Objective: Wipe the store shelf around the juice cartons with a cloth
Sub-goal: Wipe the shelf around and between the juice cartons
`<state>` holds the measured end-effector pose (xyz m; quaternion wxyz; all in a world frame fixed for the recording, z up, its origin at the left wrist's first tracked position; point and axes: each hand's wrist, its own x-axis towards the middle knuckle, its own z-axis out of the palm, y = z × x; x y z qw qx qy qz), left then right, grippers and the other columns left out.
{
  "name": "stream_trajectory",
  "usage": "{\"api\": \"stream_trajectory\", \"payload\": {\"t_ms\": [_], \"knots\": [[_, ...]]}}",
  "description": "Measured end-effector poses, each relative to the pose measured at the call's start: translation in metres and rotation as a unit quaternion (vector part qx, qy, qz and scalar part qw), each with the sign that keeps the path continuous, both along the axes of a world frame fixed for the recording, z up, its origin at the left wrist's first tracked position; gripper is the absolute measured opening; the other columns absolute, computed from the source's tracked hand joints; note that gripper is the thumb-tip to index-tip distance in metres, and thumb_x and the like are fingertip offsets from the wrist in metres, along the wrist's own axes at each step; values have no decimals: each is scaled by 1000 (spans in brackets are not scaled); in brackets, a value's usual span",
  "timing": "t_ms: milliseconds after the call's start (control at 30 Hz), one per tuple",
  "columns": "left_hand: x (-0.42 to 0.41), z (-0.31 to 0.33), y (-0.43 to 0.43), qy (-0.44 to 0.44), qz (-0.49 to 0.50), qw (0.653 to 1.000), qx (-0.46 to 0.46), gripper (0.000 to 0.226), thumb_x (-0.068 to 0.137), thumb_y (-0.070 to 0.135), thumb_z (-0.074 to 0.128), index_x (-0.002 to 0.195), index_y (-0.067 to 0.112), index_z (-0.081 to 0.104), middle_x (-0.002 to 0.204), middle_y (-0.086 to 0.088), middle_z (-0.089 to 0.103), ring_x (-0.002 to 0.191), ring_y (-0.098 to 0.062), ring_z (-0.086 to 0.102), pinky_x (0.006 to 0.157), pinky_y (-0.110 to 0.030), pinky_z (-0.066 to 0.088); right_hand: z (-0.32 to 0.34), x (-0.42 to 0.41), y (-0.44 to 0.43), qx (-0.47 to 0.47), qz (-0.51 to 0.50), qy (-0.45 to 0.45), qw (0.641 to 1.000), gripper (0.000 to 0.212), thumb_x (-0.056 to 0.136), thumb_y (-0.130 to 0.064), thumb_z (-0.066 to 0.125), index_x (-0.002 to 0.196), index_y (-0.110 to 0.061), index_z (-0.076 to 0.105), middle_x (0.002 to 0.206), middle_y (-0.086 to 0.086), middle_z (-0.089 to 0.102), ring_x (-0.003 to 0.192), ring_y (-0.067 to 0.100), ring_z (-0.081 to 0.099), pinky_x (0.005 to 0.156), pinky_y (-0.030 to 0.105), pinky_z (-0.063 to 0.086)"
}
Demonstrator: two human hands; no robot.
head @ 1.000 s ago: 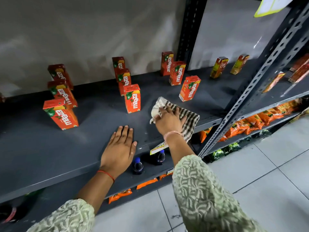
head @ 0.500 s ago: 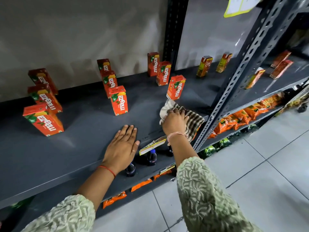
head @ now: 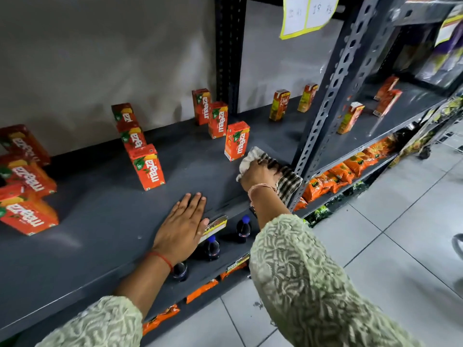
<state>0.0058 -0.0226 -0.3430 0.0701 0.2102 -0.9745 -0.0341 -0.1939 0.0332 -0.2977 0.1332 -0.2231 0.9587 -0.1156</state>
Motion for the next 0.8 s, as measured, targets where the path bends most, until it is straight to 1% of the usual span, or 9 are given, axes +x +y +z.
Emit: {"api": "stream_trajectory", "payload": {"t_ms": [100,200,300,400,467,533,600,667,800], "knots": [[-1,-2,-1,4,0,1000,-6,77,93,47,-6,131,1,42,137,-15,48,127,-32,41,109,-34,22,2,-15,-4,22,-44,-32,998,74,90,-37,53,145,-1,19,154,23,19,142,46,13,117,56,9],[-1,-3,-3,4,1,1000,-14,76,94,47,-5,131,1,42,137,-15,48,127,-32,42,108,-33,19,4,-19,-10,35,-102,-63,992,59,100,-20,36,145,7,9,153,31,13,142,47,13,117,56,10],[0,-3,-4,2,1,1000,-16,76,93,47,-6,131,1,41,138,-15,46,128,-32,40,107,-40,28,-4,-15,-7,70,-93,-30,993,48,99,-9,28,143,9,20,151,32,20,138,50,21,112,58,21],[-1,-2,-2,3,-4,1000,-11,79,91,50,-7,133,0,39,139,-16,44,130,-32,37,105,-43,24,-2,1,23,73,13,25,997,39,95,-10,35,128,4,49,134,21,52,125,39,48,101,45,44],[-1,-2,-1,8,-5,1000,-8,82,90,51,-10,134,0,37,141,-16,42,132,-32,34,106,-42,21,17,15,39,66,66,64,994,34,94,-7,38,119,0,58,127,17,59,121,34,52,95,41,47],[-2,-3,-1,13,-9,1000,0,87,86,54,-15,135,1,33,144,-15,38,134,-31,30,107,-40,17,25,13,40,36,67,106,991,32,93,-6,39,117,1,59,124,17,60,118,35,54,93,42,48],[-3,-3,-2,17,-13,1000,6,91,84,56,-18,136,1,31,145,-15,35,135,-31,26,108,-38,14,21,6,27,12,35,107,994,32,91,-6,43,120,3,54,123,22,59,113,37,58,90,43,51],[-2,-3,-1,19,-15,1000,10,94,81,58,-21,137,2,28,147,-15,32,137,-30,23,109,-36,13,15,5,19,-5,24,79,997,35,89,-2,46,123,4,51,123,26,59,112,40,58,91,45,53],[-2,-3,-2,23,-16,999,28,100,75,62,-26,139,3,23,150,-12,25,139,-26,16,111,-33,8,1,14,23,-12,26,23,999,34,91,0,44,122,5,54,130,24,54,126,44,46,102,51,44]]}}
